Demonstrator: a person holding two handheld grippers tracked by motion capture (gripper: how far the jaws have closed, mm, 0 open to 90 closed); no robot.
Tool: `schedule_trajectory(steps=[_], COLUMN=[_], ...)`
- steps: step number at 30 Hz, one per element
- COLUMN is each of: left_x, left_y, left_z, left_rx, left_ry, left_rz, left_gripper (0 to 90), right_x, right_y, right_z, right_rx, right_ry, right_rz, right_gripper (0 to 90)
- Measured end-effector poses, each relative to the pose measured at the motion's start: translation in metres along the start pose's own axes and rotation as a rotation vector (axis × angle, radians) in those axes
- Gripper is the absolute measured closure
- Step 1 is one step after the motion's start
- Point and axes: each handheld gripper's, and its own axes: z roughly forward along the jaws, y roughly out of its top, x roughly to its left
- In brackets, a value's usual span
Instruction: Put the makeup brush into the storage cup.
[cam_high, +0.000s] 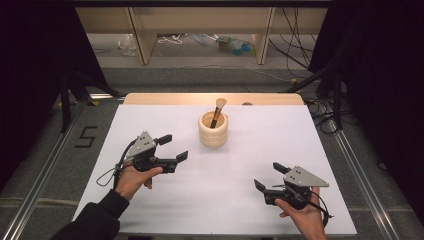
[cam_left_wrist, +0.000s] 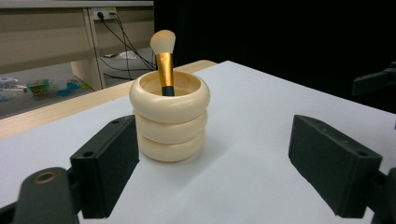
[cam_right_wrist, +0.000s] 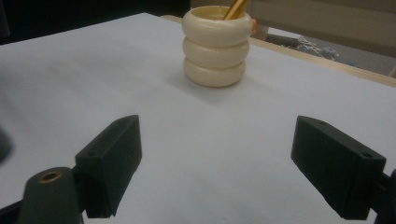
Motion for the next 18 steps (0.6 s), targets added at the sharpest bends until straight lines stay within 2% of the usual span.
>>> schedule_trajectory(steps=[1, 3, 4, 6, 8, 11, 12, 13, 16, 18], left_x=[-0.001, -0.001, -0.001, -0.002, -0.001, -0.001, -0.001, -0.001, 0.000, 0.000], left_y=[-0.001, -0.002, -0.003, -0.005, -0.006, -0.008, -0.008, -0.009, -0.011, -0.013], left_z=[-0.001, -0.002, -0.003, -0.004, -0.007, -0.011, -0.013, -0.014, -0.018, -0.021], left_rx=[0.003, 0.005, 0.009, 0.010, 0.014, 0.004, 0.004, 0.000, -0.005, -0.009], left_ry=[0.003, 0.001, 0.003, 0.002, 0.004, 0.007, 0.008, 0.010, 0.015, 0.012], left_rz=[-0.005, 0.011, 0.022, 0.016, 0.026, 0.024, 0.029, 0.026, 0.030, 0.036], left_gripper=[16.0, 16.0, 16.0, 16.1, 16.0, 16.0, 16.0, 16.0, 16.1, 16.0], right_x=[0.000, -0.001, -0.001, -0.001, -0.001, -0.001, 0.000, -0.001, 0.000, 0.000], right_y=[0.000, 0.001, 0.000, 0.000, 0.001, 0.001, 0.001, 0.001, 0.001, 0.001], right_z=[0.000, -0.001, 0.002, 0.002, -0.002, -0.002, -0.002, -0.002, -0.002, 0.000], right_rx=[0.002, 0.007, -0.029, -0.028, 0.006, 0.007, 0.019, 0.001, 0.005, -0.013], right_ry=[0.002, -0.013, -0.006, -0.006, -0.011, -0.010, 0.000, -0.013, -0.009, -0.008], right_rz=[0.007, -0.017, -0.014, -0.014, -0.015, -0.016, -0.002, -0.017, -0.013, -0.011], right_gripper=[17.1, 17.1, 17.1, 17.1, 17.1, 17.1, 17.1, 17.1, 17.1, 17.0])
